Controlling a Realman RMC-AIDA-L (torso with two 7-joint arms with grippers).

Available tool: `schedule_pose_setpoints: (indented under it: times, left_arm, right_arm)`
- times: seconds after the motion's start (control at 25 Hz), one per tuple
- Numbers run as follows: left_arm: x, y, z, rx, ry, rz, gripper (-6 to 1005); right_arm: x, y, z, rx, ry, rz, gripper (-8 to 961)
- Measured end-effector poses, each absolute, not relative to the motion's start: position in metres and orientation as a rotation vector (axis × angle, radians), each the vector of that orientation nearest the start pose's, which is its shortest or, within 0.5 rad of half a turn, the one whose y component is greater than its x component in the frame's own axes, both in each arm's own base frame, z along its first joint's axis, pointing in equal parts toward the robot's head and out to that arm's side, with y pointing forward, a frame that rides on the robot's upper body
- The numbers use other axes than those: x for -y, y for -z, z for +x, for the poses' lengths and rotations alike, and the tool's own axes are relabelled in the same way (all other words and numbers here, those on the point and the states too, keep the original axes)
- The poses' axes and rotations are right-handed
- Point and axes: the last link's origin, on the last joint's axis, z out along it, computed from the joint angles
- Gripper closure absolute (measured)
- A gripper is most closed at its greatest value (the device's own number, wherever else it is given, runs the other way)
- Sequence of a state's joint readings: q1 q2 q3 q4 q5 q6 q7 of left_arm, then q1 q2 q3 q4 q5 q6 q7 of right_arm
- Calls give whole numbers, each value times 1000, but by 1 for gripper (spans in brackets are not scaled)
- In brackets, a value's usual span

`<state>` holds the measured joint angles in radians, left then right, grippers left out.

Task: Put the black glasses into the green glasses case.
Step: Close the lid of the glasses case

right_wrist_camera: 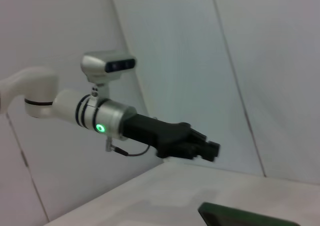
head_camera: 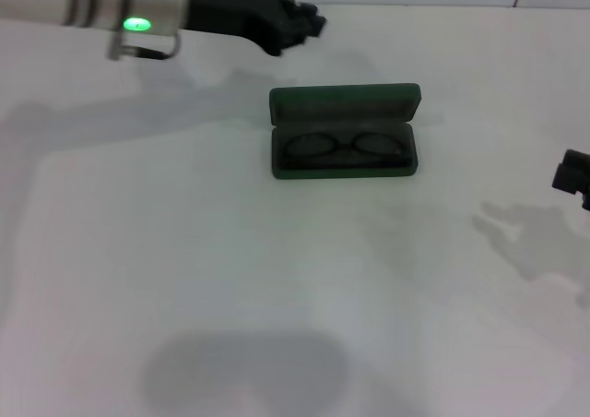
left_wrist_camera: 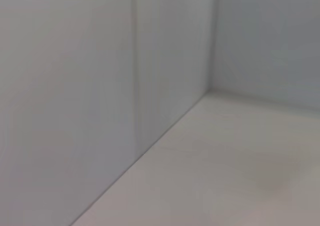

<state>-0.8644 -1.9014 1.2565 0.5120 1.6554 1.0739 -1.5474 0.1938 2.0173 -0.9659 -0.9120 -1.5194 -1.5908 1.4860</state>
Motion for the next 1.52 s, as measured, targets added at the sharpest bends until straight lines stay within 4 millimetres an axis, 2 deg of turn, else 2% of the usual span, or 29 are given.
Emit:
schedule_pose_setpoints:
  times: [0.12, 0.24, 0.84, 1.16, 1.52]
  left_arm:
    - [-453, 19, -163, 386, 279, -2678, 830]
    - [-454, 31, -162, 377, 228, -2672, 836]
    - [-439, 58, -165, 423, 223, -2716, 840]
    - [-438, 64, -158, 406, 236, -2721, 839]
    - [-439, 66, -161, 421, 227, -2703, 837]
  right_arm:
    - [-277, -54, 288, -681, -940, -2499, 732]
    - [-279, -51, 288, -690, -946, -2501, 731]
    - [-292, -43, 283, -687, -944, -2507, 725]
    - [-291, -40, 286, -703, -947, -2505, 721]
    - [-290, -38, 287, -715, -950, -2504, 718]
